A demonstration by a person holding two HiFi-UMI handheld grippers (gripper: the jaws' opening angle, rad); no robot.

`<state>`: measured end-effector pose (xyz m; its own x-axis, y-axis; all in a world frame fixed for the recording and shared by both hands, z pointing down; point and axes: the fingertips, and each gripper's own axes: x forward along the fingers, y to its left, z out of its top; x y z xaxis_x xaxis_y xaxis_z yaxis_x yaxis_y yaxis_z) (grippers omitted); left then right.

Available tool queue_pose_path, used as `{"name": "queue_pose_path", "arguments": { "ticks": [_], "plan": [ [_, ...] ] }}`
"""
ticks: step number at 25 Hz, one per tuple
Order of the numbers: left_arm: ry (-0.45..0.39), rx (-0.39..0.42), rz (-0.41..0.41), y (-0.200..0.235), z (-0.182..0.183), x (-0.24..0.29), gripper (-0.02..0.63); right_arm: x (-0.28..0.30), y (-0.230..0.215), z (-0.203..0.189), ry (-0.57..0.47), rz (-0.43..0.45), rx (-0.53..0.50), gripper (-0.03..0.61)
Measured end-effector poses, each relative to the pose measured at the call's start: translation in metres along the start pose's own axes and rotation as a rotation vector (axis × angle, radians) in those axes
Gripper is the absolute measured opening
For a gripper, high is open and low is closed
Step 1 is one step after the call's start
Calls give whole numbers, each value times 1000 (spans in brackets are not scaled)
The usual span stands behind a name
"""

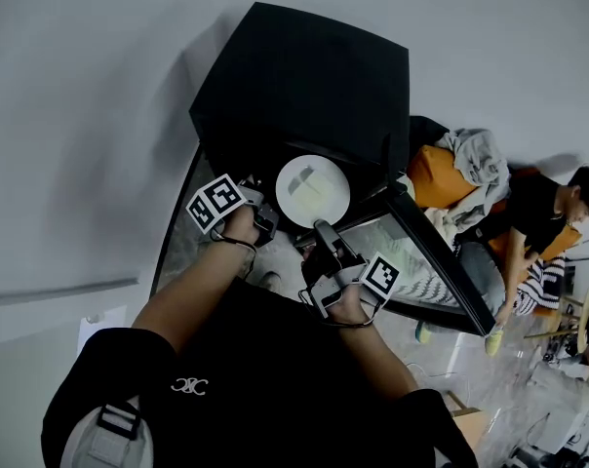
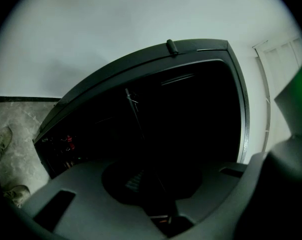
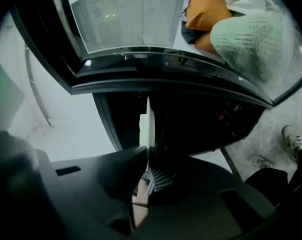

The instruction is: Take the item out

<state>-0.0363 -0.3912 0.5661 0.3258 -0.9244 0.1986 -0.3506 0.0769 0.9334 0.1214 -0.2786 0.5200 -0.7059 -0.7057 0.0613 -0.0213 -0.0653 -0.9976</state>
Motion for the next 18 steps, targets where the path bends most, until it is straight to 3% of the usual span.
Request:
{"name": "queue_pose_path", "arguments": {
  "ticks": [15, 18],
  "plan": [
    [3, 38, -42, 1, 29, 58, 66, -5, -2, 0, -4, 40, 15, 21],
    [9, 82, -51, -1, 29, 58, 66, -6, -1, -2, -6, 41, 16, 21]
  ]
}}
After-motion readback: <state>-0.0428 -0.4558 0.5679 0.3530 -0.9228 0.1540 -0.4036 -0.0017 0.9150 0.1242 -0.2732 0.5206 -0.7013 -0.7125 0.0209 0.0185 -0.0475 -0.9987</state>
